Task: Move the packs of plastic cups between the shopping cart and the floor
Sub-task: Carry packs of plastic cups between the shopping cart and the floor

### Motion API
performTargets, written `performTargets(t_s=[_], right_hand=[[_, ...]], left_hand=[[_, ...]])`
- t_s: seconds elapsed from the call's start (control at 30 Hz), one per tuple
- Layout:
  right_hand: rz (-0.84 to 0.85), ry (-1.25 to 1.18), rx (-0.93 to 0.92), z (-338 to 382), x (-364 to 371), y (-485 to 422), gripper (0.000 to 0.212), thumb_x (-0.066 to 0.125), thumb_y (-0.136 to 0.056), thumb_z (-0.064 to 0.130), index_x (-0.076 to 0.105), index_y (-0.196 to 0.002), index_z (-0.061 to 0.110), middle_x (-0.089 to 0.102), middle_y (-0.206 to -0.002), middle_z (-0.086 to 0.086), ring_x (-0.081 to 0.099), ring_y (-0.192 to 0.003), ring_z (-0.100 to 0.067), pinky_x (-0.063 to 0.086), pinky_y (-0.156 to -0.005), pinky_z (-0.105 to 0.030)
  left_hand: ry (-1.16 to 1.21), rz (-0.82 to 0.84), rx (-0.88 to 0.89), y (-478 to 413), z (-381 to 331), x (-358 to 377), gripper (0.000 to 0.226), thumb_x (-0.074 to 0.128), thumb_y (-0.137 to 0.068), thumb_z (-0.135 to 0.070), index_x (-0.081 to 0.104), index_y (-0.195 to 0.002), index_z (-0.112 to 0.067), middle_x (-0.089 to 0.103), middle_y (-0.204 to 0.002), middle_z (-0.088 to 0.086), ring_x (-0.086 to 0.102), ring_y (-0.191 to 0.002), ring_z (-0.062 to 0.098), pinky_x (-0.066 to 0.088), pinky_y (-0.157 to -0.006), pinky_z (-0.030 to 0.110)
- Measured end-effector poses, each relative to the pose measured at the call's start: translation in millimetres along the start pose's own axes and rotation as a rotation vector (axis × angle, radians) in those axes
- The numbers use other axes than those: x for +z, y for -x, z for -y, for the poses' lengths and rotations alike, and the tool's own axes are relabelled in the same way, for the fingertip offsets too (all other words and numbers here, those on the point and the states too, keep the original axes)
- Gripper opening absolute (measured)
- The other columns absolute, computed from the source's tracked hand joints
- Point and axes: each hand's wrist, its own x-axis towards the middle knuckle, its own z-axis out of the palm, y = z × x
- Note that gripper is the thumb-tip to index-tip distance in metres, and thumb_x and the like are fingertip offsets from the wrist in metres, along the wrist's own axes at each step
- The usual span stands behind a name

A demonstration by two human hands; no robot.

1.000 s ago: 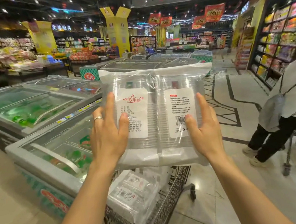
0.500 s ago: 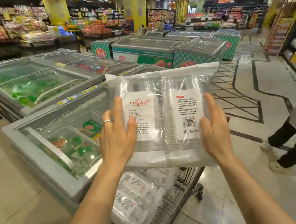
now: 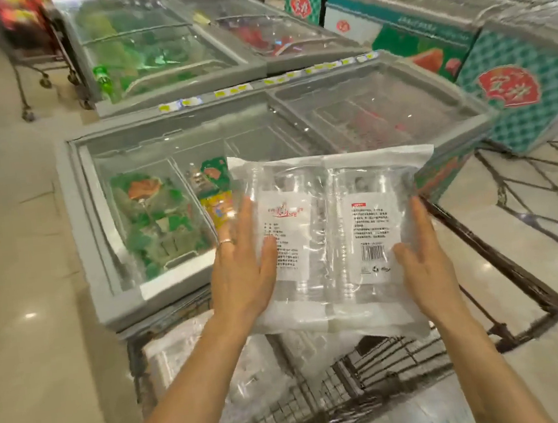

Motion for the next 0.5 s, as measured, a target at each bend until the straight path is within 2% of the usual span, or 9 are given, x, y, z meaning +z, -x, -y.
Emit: performTargets(t_s=[0.1, 0.17, 0.23, 0.33, 0.37, 0.4, 0.43, 0.47, 0.5], right_hand=[[0.134, 0.013, -0.043, -40.6, -2.4, -26.0, 0.071, 0.048, -0.091, 0.031, 0.015, -0.154, 0.041, 0.02, -0.155, 0.031, 0.021, -0.144, 0.003, 0.026, -0.117, -0.049], [0.228, 0.045, -0.057, -66.2, -0.6, -38.7, 0.07, 0.051, -0.091, 0.041, 0.018, -0.154, 0.041, 0.029, -0.156, 0.022, 0.026, -0.145, -0.007, 0.028, -0.115, -0.054], [0.305, 0.08, -0.064, -84.9, 3.4, -45.3, 0.07, 0.051, -0.09, 0.054, 0.021, -0.152, 0.045, 0.032, -0.156, 0.017, 0.029, -0.144, -0.012, 0.029, -0.114, -0.055], [0.351, 0.126, -0.026, -99.2, 13.1, -46.4, 0.067, 0.054, -0.085, 0.06, 0.028, -0.147, 0.053, 0.041, -0.148, 0.013, 0.036, -0.138, -0.007, 0.033, -0.112, -0.048], [0.355, 0.143, -0.026, -102.2, 17.9, -45.6, 0.066, 0.055, -0.084, 0.061, 0.031, -0.145, 0.053, 0.043, -0.145, 0.01, 0.037, -0.135, -0.004, 0.035, -0.11, -0.043], [0.361, 0.163, -0.041, -104.6, 23.9, -44.5, 0.066, 0.055, -0.083, 0.062, 0.033, -0.144, 0.053, 0.043, -0.143, 0.009, 0.038, -0.133, 0.0, 0.036, -0.107, -0.036], [0.368, 0.182, -0.055, -107.3, 31.0, -43.3, 0.066, 0.055, -0.081, 0.062, 0.034, -0.143, 0.054, 0.043, -0.141, 0.008, 0.037, -0.13, 0.004, 0.035, -0.103, -0.029], [0.376, 0.195, -0.062, -109.7, 39.6, -41.8, 0.065, 0.055, -0.08, 0.063, 0.036, -0.142, 0.055, 0.043, -0.139, 0.008, 0.037, -0.128, 0.007, 0.035, -0.1, -0.024], [0.383, 0.202, -0.061, -112.6, 49.1, -39.1, 0.065, 0.056, -0.079, 0.063, 0.037, -0.141, 0.056, 0.041, -0.136, 0.008, 0.037, -0.125, 0.008, 0.036, -0.098, -0.023]], left_hand=[[0.044, 0.022, -0.104, 7.0, 18.1, 38.5, 0.067, 0.04, -0.101, -0.042, 0.0, -0.154, -0.044, 0.032, -0.152, 0.01, 0.045, -0.128, 0.03, 0.044, -0.094, 0.038], [0.09, 0.06, -0.163, 15.0, 34.2, 63.2, 0.069, 0.042, -0.101, -0.038, -0.001, -0.155, -0.042, 0.027, -0.156, 0.006, 0.039, -0.131, 0.022, 0.035, -0.09, 0.027], [0.162, 0.119, -0.193, 23.7, 50.1, 84.5, 0.073, 0.043, -0.102, -0.038, -0.009, -0.153, -0.046, 0.015, -0.162, -0.002, 0.029, -0.139, 0.013, 0.03, -0.095, 0.023], [0.269, 0.192, -0.207, 37.8, 72.6, 111.9, 0.076, 0.043, -0.103, -0.034, -0.014, -0.151, -0.046, -0.007, -0.162, -0.021, 0.006, -0.147, -0.001, 0.022, -0.11, 0.026], [0.275, 0.231, -0.241, 43.6, 79.5, 120.1, 0.076, 0.042, -0.103, -0.036, -0.017, -0.15, -0.047, -0.009, -0.161, -0.02, 0.009, -0.146, -0.003, 0.024, -0.109, 0.027], [0.256, 0.282, -0.296, 49.4, 86.6, 128.1, 0.076, 0.04, -0.103, -0.04, -0.02, -0.148, -0.049, -0.007, -0.162, -0.016, 0.022, -0.143, 0.002, 0.032, -0.106, 0.029], [0.219, 0.338, -0.355, 54.7, 93.2, 135.3, 0.075, 0.037, -0.102, -0.044, -0.023, -0.147, -0.048, -0.001, -0.164, -0.009, 0.039, -0.137, 0.013, 0.04, -0.1, 0.032], [0.163, 0.398, -0.396, 60.7, 102.2, 144.4, 0.074, 0.035, -0.102, -0.047, -0.023, -0.148, -0.045, 0.006, -0.164, -0.003, 0.048, -0.13, 0.023, 0.043, -0.096, 0.034], [0.093, 0.443, -0.405, 65.4, 110.5, 152.3, 0.073, 0.033, -0.103, -0.048, -0.022, -0.15, -0.04, 0.013, -0.164, 0.002, 0.048, -0.128, 0.028, 0.042, -0.096, 0.035]])
